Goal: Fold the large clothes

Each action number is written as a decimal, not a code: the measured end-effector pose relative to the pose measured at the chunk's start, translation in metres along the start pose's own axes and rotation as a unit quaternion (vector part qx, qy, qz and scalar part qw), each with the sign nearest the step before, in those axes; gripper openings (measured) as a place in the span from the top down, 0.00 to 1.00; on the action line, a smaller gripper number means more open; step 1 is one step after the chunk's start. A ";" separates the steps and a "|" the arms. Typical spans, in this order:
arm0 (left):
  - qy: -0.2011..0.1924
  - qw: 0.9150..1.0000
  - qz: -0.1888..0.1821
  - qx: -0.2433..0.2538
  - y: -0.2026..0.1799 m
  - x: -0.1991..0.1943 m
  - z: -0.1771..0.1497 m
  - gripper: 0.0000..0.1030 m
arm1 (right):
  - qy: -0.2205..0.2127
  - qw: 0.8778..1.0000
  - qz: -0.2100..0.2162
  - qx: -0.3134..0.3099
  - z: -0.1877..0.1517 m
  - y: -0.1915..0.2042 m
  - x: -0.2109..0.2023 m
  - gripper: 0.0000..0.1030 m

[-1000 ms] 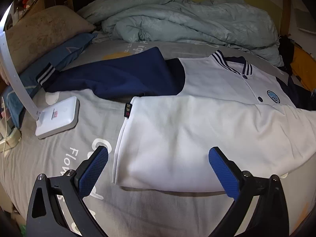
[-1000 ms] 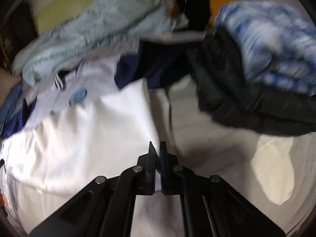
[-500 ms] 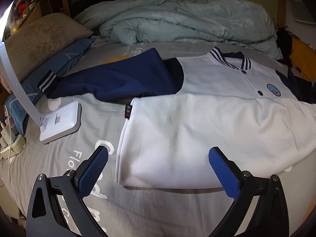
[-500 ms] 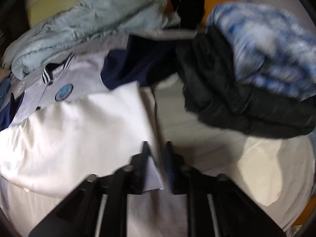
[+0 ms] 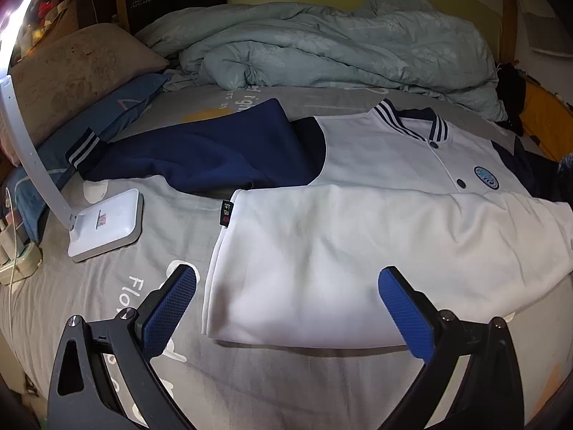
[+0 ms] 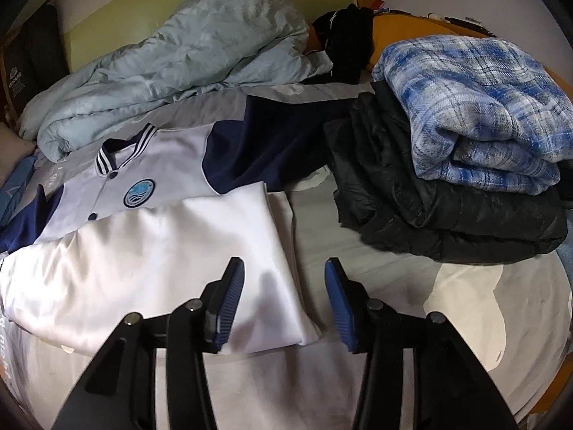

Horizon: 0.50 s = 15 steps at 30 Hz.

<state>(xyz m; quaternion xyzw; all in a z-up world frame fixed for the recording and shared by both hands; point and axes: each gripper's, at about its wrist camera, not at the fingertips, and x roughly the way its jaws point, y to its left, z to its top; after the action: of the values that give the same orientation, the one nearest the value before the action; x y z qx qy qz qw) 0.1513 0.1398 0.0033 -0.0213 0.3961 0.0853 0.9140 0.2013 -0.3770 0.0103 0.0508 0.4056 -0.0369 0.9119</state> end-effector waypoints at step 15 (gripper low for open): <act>0.028 1.000 0.004 0.009 -0.027 0.033 0.003 0.02 | -0.008 0.999 0.017 -0.026 -0.016 0.015 -0.009 0.29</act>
<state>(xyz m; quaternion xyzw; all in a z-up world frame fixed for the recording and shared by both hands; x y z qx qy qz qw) 0.1806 0.1177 -0.0195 -0.0138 0.4225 0.0842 0.9023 0.1851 -0.3600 0.0071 0.0336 0.3987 -0.0110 0.9164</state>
